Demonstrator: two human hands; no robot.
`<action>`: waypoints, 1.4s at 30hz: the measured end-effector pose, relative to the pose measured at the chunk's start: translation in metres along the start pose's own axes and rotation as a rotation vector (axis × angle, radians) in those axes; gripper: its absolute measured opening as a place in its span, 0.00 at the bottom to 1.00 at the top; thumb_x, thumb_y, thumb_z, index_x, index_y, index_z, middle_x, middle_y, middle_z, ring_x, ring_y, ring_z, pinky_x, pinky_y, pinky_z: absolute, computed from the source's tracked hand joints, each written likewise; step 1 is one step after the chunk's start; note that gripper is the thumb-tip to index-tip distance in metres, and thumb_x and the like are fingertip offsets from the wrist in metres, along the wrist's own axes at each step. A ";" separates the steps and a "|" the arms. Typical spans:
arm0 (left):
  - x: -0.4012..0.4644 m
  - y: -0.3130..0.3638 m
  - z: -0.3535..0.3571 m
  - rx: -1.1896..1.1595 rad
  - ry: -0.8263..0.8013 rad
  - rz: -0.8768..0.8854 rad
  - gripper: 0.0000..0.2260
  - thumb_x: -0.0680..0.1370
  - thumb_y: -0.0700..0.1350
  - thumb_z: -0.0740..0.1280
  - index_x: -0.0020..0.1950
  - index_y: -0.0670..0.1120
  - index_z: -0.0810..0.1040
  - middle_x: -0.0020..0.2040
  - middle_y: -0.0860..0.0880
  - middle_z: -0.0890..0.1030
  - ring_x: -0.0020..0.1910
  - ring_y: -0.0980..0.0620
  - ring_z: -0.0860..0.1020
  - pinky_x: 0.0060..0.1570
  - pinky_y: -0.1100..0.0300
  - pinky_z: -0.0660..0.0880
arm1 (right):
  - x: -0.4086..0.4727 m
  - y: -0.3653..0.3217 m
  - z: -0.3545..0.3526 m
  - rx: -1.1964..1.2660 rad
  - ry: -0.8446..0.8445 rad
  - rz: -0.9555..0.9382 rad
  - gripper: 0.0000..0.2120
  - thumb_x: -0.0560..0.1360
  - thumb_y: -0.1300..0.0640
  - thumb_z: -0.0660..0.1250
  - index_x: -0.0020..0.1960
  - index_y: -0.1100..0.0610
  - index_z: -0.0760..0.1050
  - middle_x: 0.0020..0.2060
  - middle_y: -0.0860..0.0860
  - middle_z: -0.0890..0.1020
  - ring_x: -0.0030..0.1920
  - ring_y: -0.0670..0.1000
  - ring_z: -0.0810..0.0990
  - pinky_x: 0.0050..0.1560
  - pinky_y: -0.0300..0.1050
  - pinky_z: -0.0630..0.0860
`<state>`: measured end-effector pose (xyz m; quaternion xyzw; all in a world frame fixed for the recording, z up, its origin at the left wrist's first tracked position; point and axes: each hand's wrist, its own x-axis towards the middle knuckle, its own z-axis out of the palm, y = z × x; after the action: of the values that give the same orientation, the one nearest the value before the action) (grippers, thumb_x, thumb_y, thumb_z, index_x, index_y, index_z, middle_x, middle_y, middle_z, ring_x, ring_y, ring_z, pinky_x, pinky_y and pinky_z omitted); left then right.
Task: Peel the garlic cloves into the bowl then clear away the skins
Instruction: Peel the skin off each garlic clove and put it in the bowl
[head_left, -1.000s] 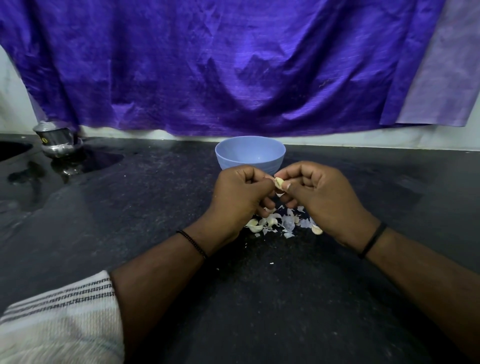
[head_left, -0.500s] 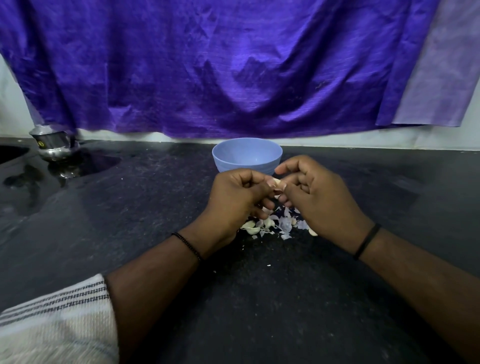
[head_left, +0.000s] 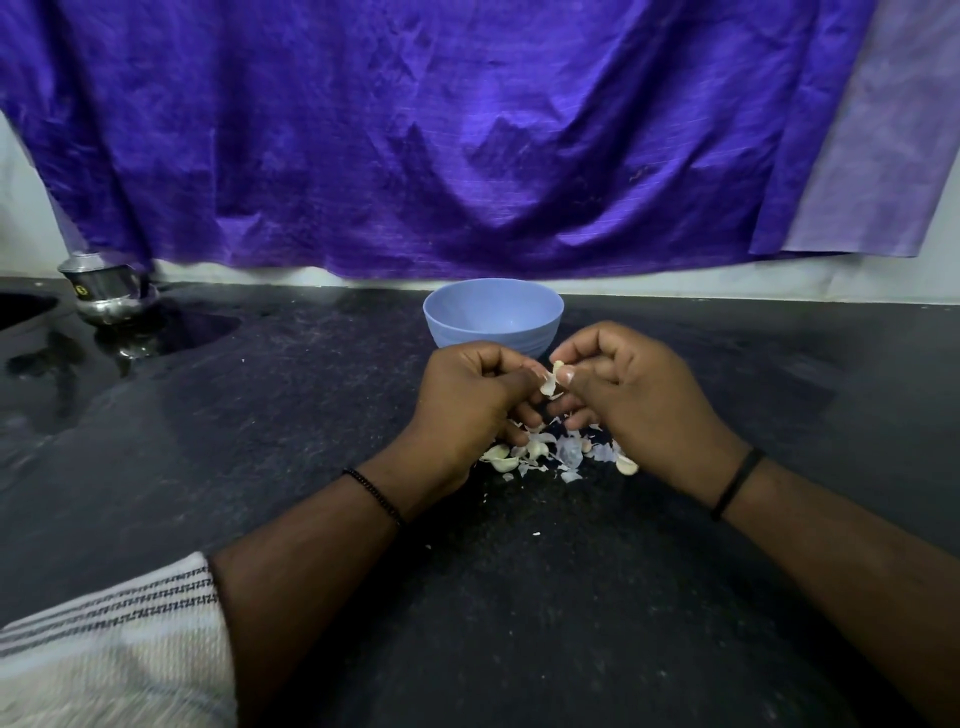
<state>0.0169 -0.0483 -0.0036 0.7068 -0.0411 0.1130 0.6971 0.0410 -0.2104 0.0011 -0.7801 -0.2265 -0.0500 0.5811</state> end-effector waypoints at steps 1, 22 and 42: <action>0.000 0.000 -0.001 0.007 0.004 0.003 0.02 0.76 0.33 0.69 0.44 0.36 0.82 0.34 0.41 0.81 0.28 0.48 0.78 0.24 0.59 0.74 | 0.000 0.000 0.000 0.041 0.005 0.021 0.05 0.79 0.63 0.67 0.49 0.54 0.78 0.38 0.53 0.86 0.40 0.53 0.86 0.44 0.55 0.83; 0.000 0.002 -0.001 0.094 -0.057 0.118 0.02 0.76 0.36 0.72 0.48 0.38 0.83 0.34 0.44 0.82 0.31 0.46 0.79 0.24 0.59 0.75 | 0.000 -0.004 -0.009 0.300 -0.001 0.093 0.07 0.73 0.66 0.72 0.51 0.64 0.82 0.39 0.59 0.86 0.36 0.49 0.83 0.37 0.37 0.81; -0.005 0.002 -0.001 0.329 0.038 0.223 0.05 0.75 0.37 0.72 0.40 0.44 0.83 0.27 0.49 0.81 0.24 0.57 0.78 0.27 0.59 0.77 | 0.000 -0.005 -0.004 0.127 0.015 -0.016 0.04 0.72 0.67 0.74 0.46 0.63 0.83 0.35 0.58 0.85 0.34 0.51 0.84 0.37 0.41 0.82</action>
<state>0.0115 -0.0478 -0.0023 0.7999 -0.0870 0.2084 0.5561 0.0402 -0.2125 0.0065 -0.7394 -0.2310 -0.0459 0.6307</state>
